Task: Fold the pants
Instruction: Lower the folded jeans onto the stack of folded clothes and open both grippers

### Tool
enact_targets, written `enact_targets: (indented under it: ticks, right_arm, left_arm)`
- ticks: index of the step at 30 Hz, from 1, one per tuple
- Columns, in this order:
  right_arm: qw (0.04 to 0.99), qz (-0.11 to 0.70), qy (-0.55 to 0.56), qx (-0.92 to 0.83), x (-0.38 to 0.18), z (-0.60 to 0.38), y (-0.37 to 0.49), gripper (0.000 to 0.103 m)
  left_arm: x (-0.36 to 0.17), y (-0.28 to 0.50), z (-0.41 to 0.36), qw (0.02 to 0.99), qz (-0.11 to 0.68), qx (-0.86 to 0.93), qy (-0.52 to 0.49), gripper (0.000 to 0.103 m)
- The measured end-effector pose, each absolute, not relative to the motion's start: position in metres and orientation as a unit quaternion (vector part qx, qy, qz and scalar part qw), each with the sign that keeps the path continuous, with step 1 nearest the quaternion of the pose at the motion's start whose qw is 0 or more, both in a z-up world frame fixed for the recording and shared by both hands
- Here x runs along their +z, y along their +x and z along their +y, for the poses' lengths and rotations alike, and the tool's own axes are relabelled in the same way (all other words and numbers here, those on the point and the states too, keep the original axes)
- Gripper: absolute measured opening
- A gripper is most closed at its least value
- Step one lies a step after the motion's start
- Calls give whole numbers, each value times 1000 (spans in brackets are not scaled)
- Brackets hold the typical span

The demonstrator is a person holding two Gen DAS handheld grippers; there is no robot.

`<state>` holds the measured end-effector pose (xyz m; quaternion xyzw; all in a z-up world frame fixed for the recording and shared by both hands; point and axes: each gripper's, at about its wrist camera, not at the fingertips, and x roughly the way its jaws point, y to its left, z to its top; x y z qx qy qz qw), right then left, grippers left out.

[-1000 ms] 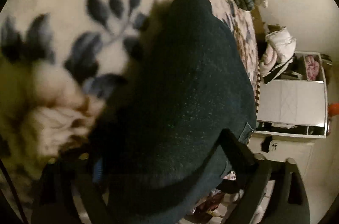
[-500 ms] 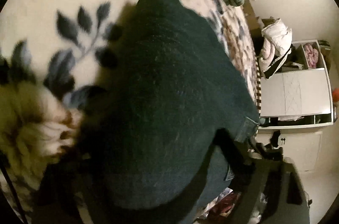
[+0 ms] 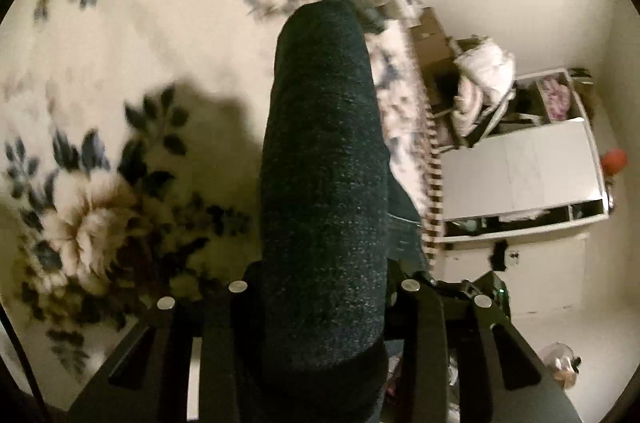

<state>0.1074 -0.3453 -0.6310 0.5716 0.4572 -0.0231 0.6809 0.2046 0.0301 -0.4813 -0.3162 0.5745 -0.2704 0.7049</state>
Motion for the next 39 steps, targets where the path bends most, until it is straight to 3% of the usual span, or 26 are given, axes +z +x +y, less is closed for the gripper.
enact_targets:
  ticks: [10,20,24,28,30,32,34,36,39]
  right_arm:
    - [734,377,564,-15,-511,-347,130,42]
    - [764,342,547,20,-438,-372,344,42]
    - [764,352,540,36,-447,-379,446,42]
    - [765,372,524,49,-481,-384,542,42]
    - [757,398,516,52,-512,-385,577,44]
    - [727,450,517,41,-559,-383,603,56]
    - [710,471,522,48,-592,-383,610,57]
    - [721,462,513,66,-594,-381,605,57]
    - [721,472,503,68,-587,-387,598,60]
  left_arm:
    - [-389,290,29,711,535,-334,-310,32]
    - [-336,479,-3,738,508,-322,-306,32]
    - [-347,548,-11,752,501,-309,-297,32]
    - [-392,619,-9,746,508,-295,-313,33]
    - [-436,652,-3,743,535,-266,-301,39]
    - [-478,662,1,740,579,-220,-264,44]
    - [-507,654,8,738,586,-211,-259,47]
    - [-506,644,12,749,569,-222,-258,50]
    - [-495,627,14,769,566,-194,-224,68]
